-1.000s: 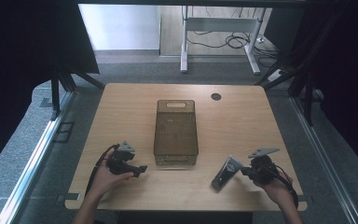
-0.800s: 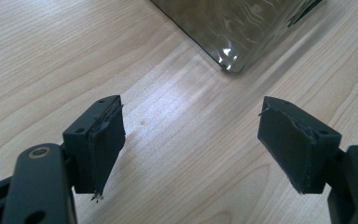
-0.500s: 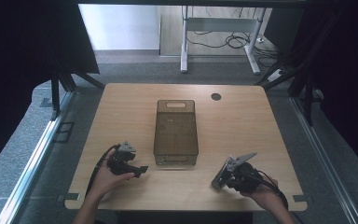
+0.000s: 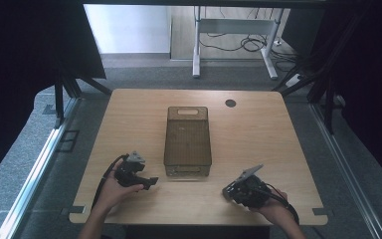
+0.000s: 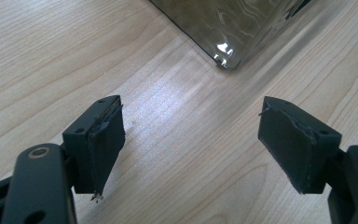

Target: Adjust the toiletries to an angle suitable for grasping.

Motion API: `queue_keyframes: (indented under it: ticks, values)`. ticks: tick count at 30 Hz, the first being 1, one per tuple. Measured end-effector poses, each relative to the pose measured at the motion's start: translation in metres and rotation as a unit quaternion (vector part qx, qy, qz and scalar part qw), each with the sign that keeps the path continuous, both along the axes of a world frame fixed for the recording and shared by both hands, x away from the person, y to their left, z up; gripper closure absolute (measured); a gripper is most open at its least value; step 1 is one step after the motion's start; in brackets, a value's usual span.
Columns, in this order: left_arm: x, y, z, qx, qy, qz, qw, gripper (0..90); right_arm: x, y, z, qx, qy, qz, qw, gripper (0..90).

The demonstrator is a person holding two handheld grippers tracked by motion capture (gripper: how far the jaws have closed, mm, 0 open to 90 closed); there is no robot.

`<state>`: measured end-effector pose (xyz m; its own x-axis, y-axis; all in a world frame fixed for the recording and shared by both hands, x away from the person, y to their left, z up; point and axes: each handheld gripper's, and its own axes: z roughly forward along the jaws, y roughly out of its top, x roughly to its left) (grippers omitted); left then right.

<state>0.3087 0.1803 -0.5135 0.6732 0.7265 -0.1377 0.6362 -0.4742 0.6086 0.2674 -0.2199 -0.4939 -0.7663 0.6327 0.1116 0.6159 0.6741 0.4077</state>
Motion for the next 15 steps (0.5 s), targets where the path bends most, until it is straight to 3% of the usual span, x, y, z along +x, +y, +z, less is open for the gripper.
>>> queue_keyframes:
  ticks: [15]
  values:
    - [0.001,0.002,-0.001,0.001,0.002,0.002,1.0000,23.1,0.020,0.018,-0.003,0.012,-0.014,-0.013,0.9997,90.0]
